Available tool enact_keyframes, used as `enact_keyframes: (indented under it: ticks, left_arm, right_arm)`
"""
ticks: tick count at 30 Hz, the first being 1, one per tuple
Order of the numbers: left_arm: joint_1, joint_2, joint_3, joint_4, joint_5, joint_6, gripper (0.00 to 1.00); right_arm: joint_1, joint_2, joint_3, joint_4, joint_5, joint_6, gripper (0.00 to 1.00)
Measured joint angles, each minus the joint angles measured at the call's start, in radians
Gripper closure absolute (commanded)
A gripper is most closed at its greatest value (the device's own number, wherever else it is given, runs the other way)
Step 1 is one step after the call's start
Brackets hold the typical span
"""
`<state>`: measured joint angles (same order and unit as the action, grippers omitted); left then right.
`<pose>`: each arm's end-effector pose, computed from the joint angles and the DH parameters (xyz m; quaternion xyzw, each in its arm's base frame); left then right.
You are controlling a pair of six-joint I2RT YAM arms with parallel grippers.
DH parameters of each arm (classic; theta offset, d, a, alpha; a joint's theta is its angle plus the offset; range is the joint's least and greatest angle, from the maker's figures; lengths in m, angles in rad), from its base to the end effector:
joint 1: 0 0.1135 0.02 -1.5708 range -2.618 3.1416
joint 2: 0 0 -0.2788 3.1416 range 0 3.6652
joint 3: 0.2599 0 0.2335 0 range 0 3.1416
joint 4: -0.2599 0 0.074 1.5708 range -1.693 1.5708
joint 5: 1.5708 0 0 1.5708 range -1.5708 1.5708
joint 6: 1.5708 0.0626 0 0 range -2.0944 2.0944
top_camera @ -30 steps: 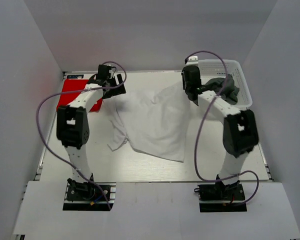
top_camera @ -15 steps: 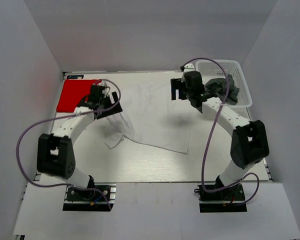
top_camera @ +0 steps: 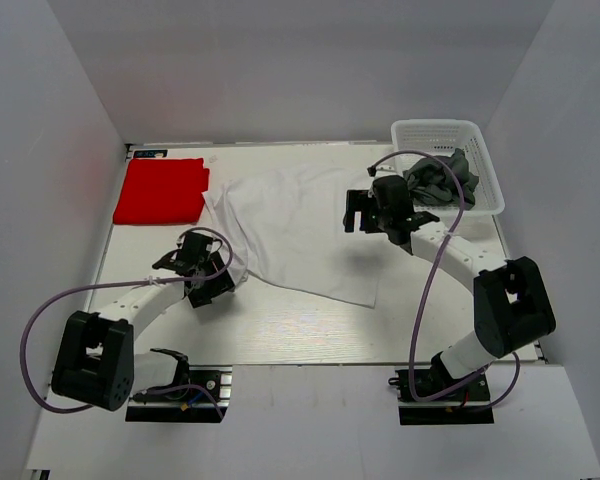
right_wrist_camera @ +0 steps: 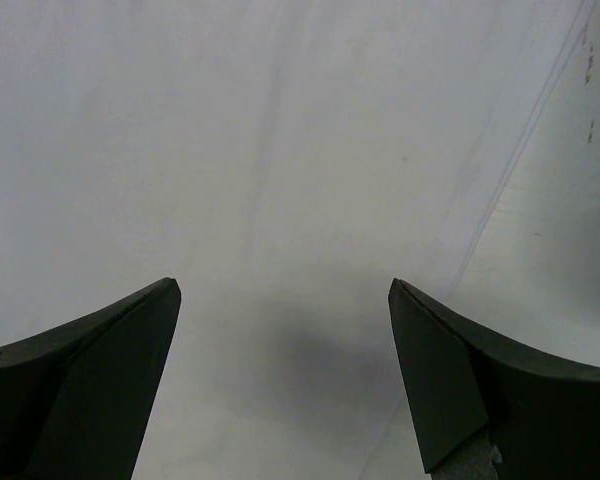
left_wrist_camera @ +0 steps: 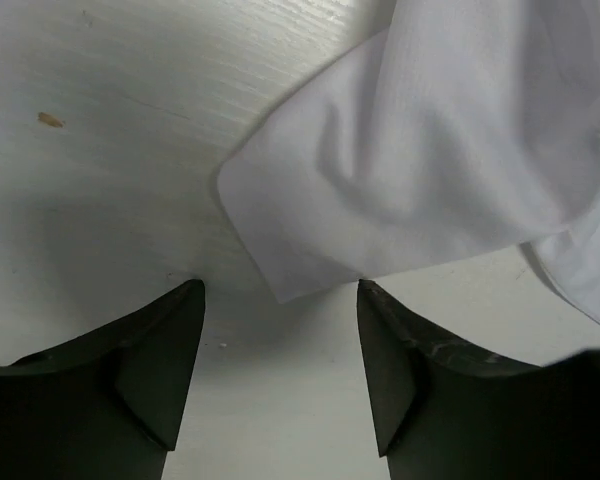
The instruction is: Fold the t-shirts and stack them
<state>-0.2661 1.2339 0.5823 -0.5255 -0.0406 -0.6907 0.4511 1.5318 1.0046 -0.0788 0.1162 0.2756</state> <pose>0.1898 -0.0491 0.1614 -0.2105 0.9576 -0.0723 0.1828 0.3148 0.1444 0.2528 -0.0507 0.8833 0.1165 0.4512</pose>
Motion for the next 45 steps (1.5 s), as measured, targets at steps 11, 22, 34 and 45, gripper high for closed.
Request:
enact_keyframes:
  ticks: [11,22,34,45]
  left_arm:
    - [-0.013,0.120,0.053,0.068,-0.023,-0.002,1.00]
    - [-0.013,-0.070,0.045,0.053,0.153,0.018,1.00]
    - [-0.013,-0.237,0.045,0.010,0.328,0.013,1.00]
    - [-0.013,-0.299,0.047,0.016,0.301,-0.048,1.00]
  right_arm:
    - [0.000,-0.030,-0.115,-0.001,0.001,0.061,0.10]
    - [0.037,-0.186,-0.289,-0.119,-0.047,0.102,0.11]
    - [0.129,-0.218,-0.388,-0.208,-0.094,0.117,0.16]
    - [0.194,-0.166,-0.372,-0.153,-0.039,0.172,0.21]
